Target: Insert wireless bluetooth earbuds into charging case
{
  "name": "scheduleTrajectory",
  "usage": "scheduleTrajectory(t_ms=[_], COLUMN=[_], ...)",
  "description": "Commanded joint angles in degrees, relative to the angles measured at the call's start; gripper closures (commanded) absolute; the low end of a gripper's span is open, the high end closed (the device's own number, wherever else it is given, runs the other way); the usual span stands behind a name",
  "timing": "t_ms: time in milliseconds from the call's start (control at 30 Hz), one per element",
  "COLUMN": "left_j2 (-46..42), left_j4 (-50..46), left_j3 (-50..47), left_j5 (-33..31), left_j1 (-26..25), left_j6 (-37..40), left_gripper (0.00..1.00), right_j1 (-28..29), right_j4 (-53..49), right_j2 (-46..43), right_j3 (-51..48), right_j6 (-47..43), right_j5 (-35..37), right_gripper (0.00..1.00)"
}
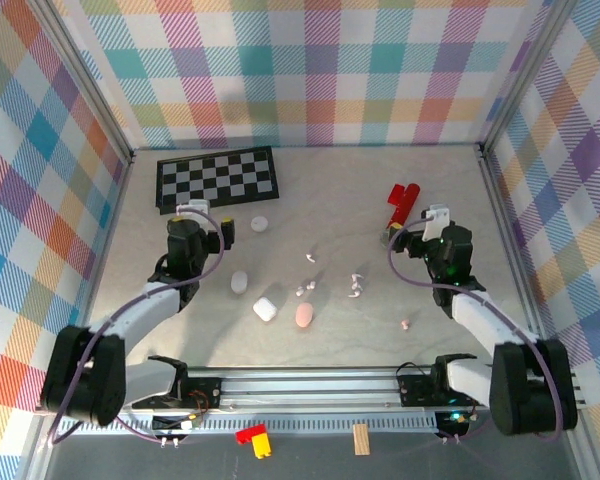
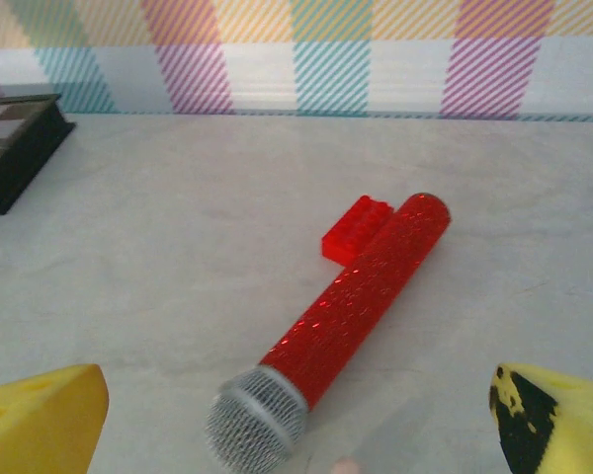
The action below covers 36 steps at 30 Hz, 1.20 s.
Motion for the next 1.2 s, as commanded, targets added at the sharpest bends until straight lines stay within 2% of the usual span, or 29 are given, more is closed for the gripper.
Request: scheduleTrajectory(t_ms=[0,200,333,467,700,800,1167], left_j2=[-4.9,-10.7,-11.9,-11.2,-0.6,3.3,12.8], left_j4=[-14.8,-33.2,-47.8,-54.5,-56.1,-55.5,-51.6], left_j3=[2.5,6.8,10.1,10.6,12.4,13.0,15.6], left_j5=[-1.0,-2.5,-2.3,-0.2,6.1,6.6,10.6], left_j1=[-4.3,-13.0,-14.0,-14.0,-13.5,-13.3,-10.6], left_j6=[-1.9,-9.2,-17.4,-19.7,-20.5,-20.5,-20.1], left_gripper=[0.00,0.00,0.00,0.00,0.00,0.05,0.18], right_j1=[2.5,9.6,17.0,24.2,34.1,37.0,39.9], right_j4=[-12.6,-24.8,-28.7,-29.1,-24.6,-24.0,-23.7], right_j2=[-5.7,-14.7,-17.3,-15.8,-8.5,-6.3,-1.4], right_j3=[2.1,1.3,0.6,0.8,1.7,2.2,5.4], right_j6=[4.6,15.9,21.5,24.6,25.9,26.7,25.6], right_j5=[0.5,-1.4,-0.9,-0.3,1.4,3.4,5.1], right_gripper=[0.01,0.01,0.01,0.01,0.01,0.01,0.01])
